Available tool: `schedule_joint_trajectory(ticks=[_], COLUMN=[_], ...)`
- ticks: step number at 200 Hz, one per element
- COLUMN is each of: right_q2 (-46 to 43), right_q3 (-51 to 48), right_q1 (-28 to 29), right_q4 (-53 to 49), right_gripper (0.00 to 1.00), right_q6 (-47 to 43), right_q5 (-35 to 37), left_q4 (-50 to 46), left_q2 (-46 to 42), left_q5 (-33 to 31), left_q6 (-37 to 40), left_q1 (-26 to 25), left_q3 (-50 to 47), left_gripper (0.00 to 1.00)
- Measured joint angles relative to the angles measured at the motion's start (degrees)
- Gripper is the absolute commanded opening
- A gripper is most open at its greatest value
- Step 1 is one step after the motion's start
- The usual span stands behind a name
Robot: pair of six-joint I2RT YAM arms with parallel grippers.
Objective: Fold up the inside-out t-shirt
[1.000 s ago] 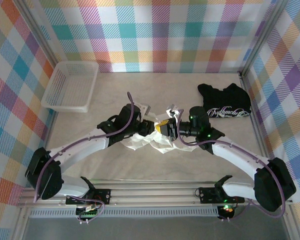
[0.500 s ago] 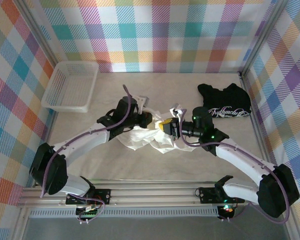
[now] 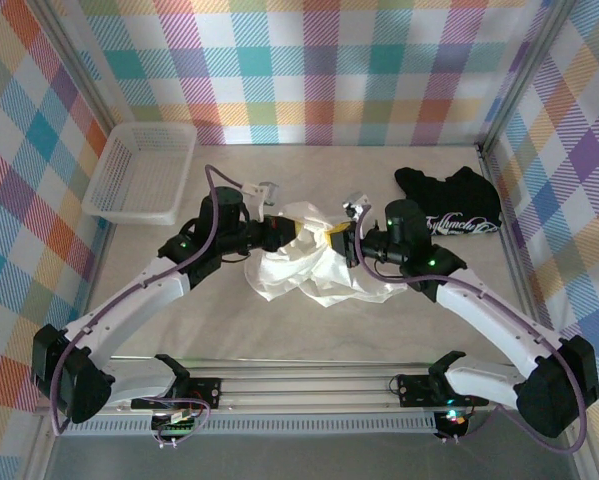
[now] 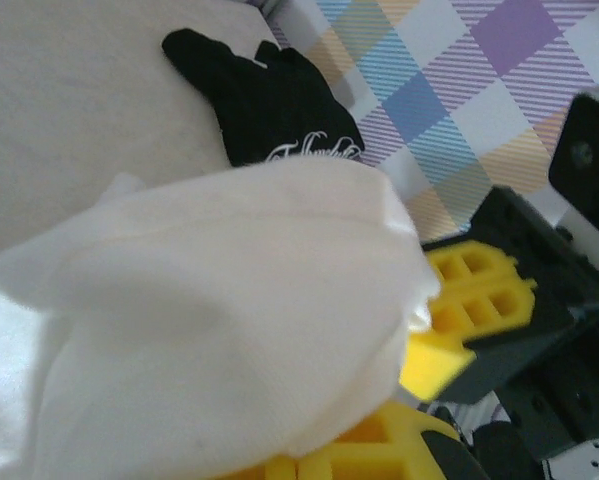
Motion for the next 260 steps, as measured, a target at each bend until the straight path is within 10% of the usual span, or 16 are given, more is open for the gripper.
schedule_joint_trajectory(ticks=[167,260], right_q2=[12.8,-1.5], right_q3=[18.3,8.7], right_q1=[0.9,4.4], right_q4=[-25.7,-16.7], right_gripper=[0.37,0.38], right_q6=[-5.8,-8.3], right_q5=[19.5,-7.2], left_q4=[-4.7,-8.0], left_q2=[4.9,4.9], left_q5=[20.0,16.2], left_q6=[-7.6,-7.5], left_q1=[7.7,7.8], left_q3=[4.1,4.5], left_gripper=[0.0,0.0])
